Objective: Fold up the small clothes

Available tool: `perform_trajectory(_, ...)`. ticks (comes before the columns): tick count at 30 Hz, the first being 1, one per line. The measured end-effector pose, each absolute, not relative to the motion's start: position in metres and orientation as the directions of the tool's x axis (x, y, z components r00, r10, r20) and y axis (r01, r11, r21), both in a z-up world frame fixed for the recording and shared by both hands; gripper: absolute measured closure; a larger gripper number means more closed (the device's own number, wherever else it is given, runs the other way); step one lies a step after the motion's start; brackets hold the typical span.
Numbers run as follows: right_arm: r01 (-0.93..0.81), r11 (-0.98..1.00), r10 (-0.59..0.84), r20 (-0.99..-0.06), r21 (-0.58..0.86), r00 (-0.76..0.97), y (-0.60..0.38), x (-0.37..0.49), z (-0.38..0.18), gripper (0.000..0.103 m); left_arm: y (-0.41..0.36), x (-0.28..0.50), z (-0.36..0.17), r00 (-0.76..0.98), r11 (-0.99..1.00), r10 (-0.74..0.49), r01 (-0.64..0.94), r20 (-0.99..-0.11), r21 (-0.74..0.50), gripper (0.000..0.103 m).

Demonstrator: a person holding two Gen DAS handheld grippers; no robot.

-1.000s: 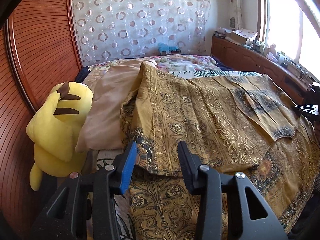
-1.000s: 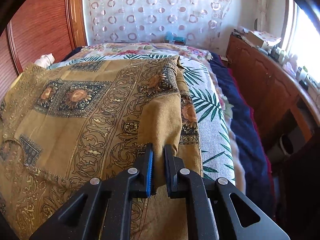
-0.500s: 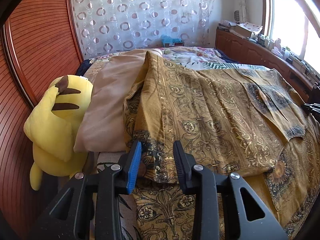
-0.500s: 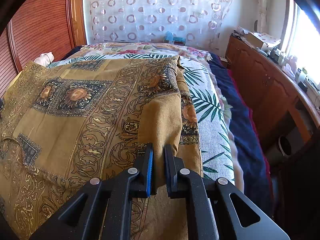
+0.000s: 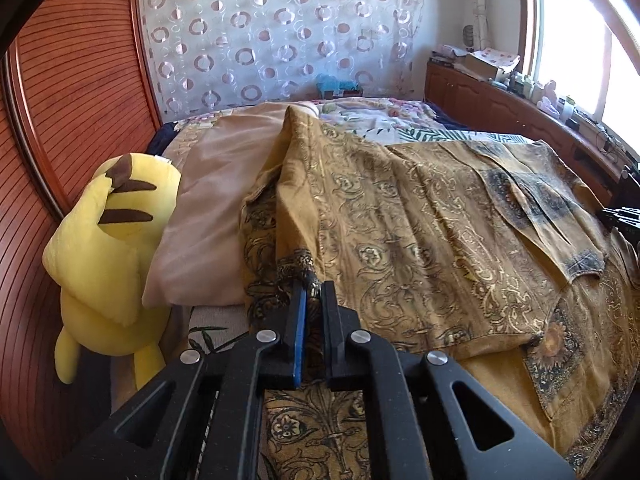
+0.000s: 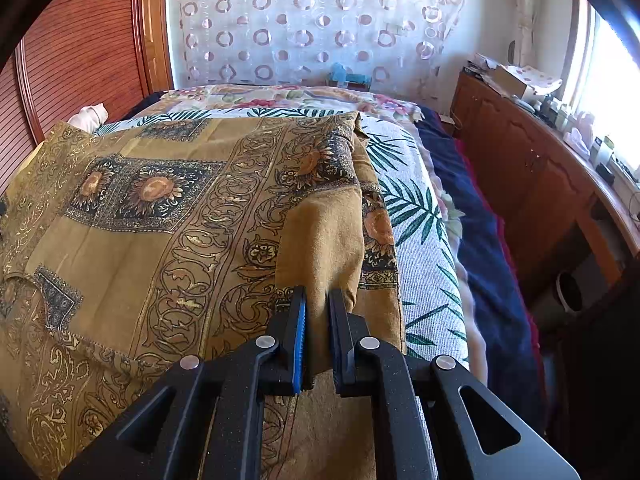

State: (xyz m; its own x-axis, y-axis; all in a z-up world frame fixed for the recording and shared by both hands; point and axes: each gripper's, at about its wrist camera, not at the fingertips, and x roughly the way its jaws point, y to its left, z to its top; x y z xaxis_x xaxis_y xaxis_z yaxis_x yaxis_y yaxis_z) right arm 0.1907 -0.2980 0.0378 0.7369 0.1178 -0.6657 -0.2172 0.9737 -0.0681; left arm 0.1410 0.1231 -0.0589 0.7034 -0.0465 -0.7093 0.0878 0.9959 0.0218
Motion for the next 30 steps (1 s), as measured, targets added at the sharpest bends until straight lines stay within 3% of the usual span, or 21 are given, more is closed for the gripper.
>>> perform_trajectory(12,-0.215,0.971,0.091,-0.665,-0.107,0.741,-0.296,0.192,0.038,0.089,0.120,0.146,-0.067,0.682,0.996,-0.025,0.078,-0.731,0.039,0.095)
perform_trajectory(14,-0.208,0.973,0.089,-0.659,-0.104,0.747,-0.300,0.192,0.041,0.075,0.121,0.146,-0.067,0.684,0.996,-0.027,0.078,-0.729,0.036,0.095)
perform_trajectory(16,-0.204,0.974,0.091,-0.651,-0.100,0.754,-0.305,0.192,0.044,0.069,0.120,0.146,-0.067,0.683,0.996,-0.027,0.077,-0.730,0.036,0.095)
perform_trajectory(21,-0.223,0.972,0.113,-0.682,-0.076,0.722,-0.308,0.201,0.039,0.069,0.120,0.148,-0.070,0.676,0.996,-0.025,0.077,-0.737,0.037,0.095)
perform_trajectory(22,-0.234,0.969,0.114,-0.696,-0.079,0.709,-0.306,0.204,0.035,0.070,0.118,0.147,-0.069,0.680,0.996,-0.021,0.078,-0.733,0.044,0.098)
perform_trajectory(23,-0.241,0.967,0.120,-0.693,-0.080,0.711,-0.306,0.204,0.035,0.083,0.117,0.145,-0.067,0.685,0.996,-0.018,0.078,-0.728,0.049,0.099)
perform_trajectory(25,-0.283,0.957,0.161,-0.687,-0.067,0.708,-0.303,0.201,0.038,0.097,0.117,0.142,-0.061,0.700,0.997,-0.029,0.076,-0.713,0.034,0.100)
perform_trajectory(30,-0.307,0.948,0.188,-0.623,-0.087,0.759,-0.299,0.180,0.058,0.101,0.117,0.122,-0.031,0.754,0.996,-0.073,0.083,-0.653,-0.015,0.100)
